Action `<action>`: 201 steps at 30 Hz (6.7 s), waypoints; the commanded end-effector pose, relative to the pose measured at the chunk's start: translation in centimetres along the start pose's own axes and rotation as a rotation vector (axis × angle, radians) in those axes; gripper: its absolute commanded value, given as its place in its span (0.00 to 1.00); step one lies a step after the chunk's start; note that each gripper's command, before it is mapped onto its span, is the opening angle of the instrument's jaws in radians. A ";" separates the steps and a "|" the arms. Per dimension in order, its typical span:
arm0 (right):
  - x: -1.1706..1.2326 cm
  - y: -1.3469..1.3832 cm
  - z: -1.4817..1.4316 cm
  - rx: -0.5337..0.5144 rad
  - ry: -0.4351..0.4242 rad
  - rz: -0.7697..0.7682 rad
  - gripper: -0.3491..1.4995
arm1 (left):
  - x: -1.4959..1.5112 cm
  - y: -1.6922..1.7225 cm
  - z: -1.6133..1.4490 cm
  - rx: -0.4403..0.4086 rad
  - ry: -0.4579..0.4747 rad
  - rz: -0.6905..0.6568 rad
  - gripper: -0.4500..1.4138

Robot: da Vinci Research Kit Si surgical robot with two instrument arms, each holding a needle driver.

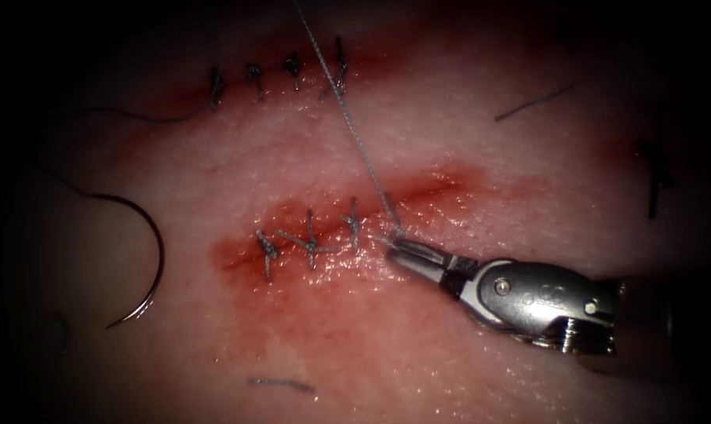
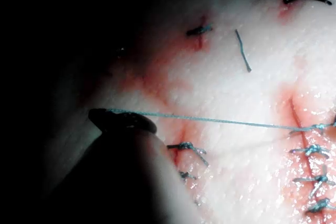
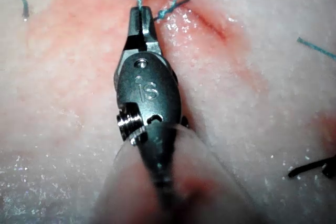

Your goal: Wound Closure

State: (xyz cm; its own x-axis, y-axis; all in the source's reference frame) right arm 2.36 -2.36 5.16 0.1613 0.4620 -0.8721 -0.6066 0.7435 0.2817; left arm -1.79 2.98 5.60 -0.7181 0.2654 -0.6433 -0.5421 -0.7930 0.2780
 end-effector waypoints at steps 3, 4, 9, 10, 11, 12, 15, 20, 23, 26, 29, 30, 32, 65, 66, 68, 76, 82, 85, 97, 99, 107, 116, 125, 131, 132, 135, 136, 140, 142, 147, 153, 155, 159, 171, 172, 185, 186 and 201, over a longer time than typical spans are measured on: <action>-0.07 -0.07 0.07 0.010 0.002 -0.013 0.00 | 0.05 -0.04 0.08 0.041 -0.004 0.004 0.00; -0.07 -0.07 0.07 0.013 0.003 -0.014 0.00 | 0.06 -0.06 0.09 0.047 -0.007 0.005 0.00; -0.14 -0.10 0.04 0.031 0.000 -0.033 0.00 | 0.09 -0.17 0.17 0.073 -0.009 0.006 0.00; -0.15 -0.11 0.03 0.034 -0.004 -0.034 0.00 | 0.09 -0.19 0.19 0.077 -0.010 0.004 0.00; -0.17 -0.12 0.02 0.036 -0.009 -0.036 0.00 | 0.10 -0.22 0.22 0.082 -0.011 0.007 0.00; -0.18 -0.13 0.00 0.039 -0.011 -0.038 0.00 | 0.11 -0.24 0.24 0.086 -0.014 0.004 0.00; -0.22 -0.16 -0.04 0.048 -0.015 -0.042 0.00 | 0.13 -0.29 0.29 0.093 -0.025 0.011 0.00; -0.33 -0.29 -0.16 0.077 -0.037 -0.057 0.00 | 0.15 -0.30 0.31 0.093 -0.023 0.026 0.00; -0.40 -0.36 -0.20 0.090 -0.048 -0.071 0.00 | 0.15 -0.31 0.31 0.091 -0.021 0.026 0.00; -0.43 -0.38 -0.21 0.094 -0.056 -0.081 0.00 | 0.15 -0.30 0.31 0.092 -0.022 0.026 0.00; -0.44 -0.35 -0.19 0.093 -0.056 -0.087 0.00 | 0.15 -0.29 0.31 0.092 -0.019 0.027 0.00; -0.44 -0.34 -0.18 0.093 -0.056 -0.093 0.00 | 0.15 -0.27 0.30 0.090 -0.021 0.029 0.00; -0.44 -0.33 -0.17 0.093 -0.056 -0.099 0.00 | 0.15 -0.24 0.29 0.085 -0.014 0.037 0.00; 0.26 0.41 -0.10 0.254 -0.023 -0.013 0.00 | 0.18 1.82 -1.62 -0.233 0.012 0.094 0.00; 0.25 0.49 0.03 0.294 -0.060 -0.018 0.00 | 0.18 1.89 -1.64 -0.238 0.019 0.091 0.00; 0.22 0.58 0.18 0.315 -0.073 -0.023 0.00 | 0.18 1.97 -1.66 -0.245 0.021 0.091 0.00; 0.12 0.75 0.64 0.355 -0.027 0.021 0.00 | 0.15 2.23 -1.64 -0.267 0.026 0.106 0.00; 0.07 0.83 0.94 0.371 0.067 0.134 0.00 | 0.08 2.53 -1.53 -0.332 0.033 0.136 0.00; 0.09 0.83 0.98 0.371 0.114 0.177 0.00 | 0.05 2.59 -1.49 -0.346 0.029 0.143 0.00; 0.17 0.80 1.01 0.540 0.297 0.413 0.00 | -0.04 2.63 -1.06 -0.367 -0.003 0.154 0.00; 0.18 0.80 1.00 0.580 0.314 0.438 0.00 | -0.06 2.63 -0.99 -0.372 -0.005 0.152 0.00; 0.19 0.75 0.99 0.778 0.326 0.477 0.00 | -0.17 2.64 -0.77 -0.405 0.004 0.169 0.00; 0.12 0.69 0.92 1.019 0.168 0.385 0.00 | -0.13 2.63 -0.70 -0.427 0.025 0.168 0.00; 0.19 0.72 0.93 1.145 0.016 -0.024 0.02 | -0.11 2.63 -0.67 -0.443 0.039 0.174 0.00; 0.22 0.65 0.90 1.155 -0.020 -0.163 0.45 | -0.11 2.62 -0.65 -0.445 0.042 0.176 0.00; 0.22 0.65 0.90 1.155 -0.020 -0.163 0.45 | -0.11 2.62 -0.65 -0.445 0.042 0.176 0.00; 0.22 0.57 0.89 1.185 -0.048 -0.202 0.54 | -0.11 2.61 -0.65 -0.445 0.040 0.171 0.00; 0.22 0.56 0.89 1.192 -0.055 -0.207 0.56 | -0.11 2.61 -0.65 -0.445 0.040 0.171 0.00; 0.23 0.51 0.89 1.228 -0.060 -0.228 0.65 | -0.12 2.60 -0.65 -0.443 0.036 0.168 0.00; 0.23 0.50 0.89 1.234 -0.069 -0.236 0.66 | -0.13 2.59 -0.65 -0.442 0.034 0.163 0.00; 0.22 0.48 0.88 1.251 -0.097 -0.266 0.65 | -0.15 2.57 -0.66 -0.443 0.033 0.160 0.00; 0.20 0.47 0.89 1.259 -0.113 -0.314 0.59 | -0.18 2.57 -0.68 -0.442 0.029 0.153 0.00; 0.20 0.47 0.89 1.262 -0.118 -0.332 0.57 | -0.18 2.58 -0.68 -0.441 0.029 0.154 0.00; 0.19 0.46 0.91 1.264 -0.153 -0.367 0.51 | -0.19 2.59 -0.68 -0.441 0.029 0.154 0.00; 0.06 0.42 0.96 1.289 -0.260 -0.453 0.39 | -0.21 2.63 -0.73 -0.443 0.031 0.153 0.00; 0.05 0.42 0.97 1.289 -0.268 -0.458 0.39 | -0.21 2.63 -0.74 -0.444 0.031 0.154 0.00; 0.04 0.36 0.94 1.360 -0.263 -0.478 0.00 | -0.17 2.74 -0.86 -0.449 0.028 0.149 0.00; 0.05 0.37 0.94 1.354 -0.254 -0.470 0.00 | -0.16 2.76 -0.89 -0.450 0.029 0.149 0.00; 0.24 0.86 1.06 1.161 -0.142 -0.227 0.00 | -0.18 3.44 -1.67 -0.478 0.019 0.197 0.00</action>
State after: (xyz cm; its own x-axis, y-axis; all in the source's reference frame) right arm 2.62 -1.05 5.56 0.3018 0.2645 -0.9160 0.4886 0.7821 0.3868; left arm -2.76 -0.83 5.36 -0.7811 0.0714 -0.6203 -0.1225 -0.9917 0.0402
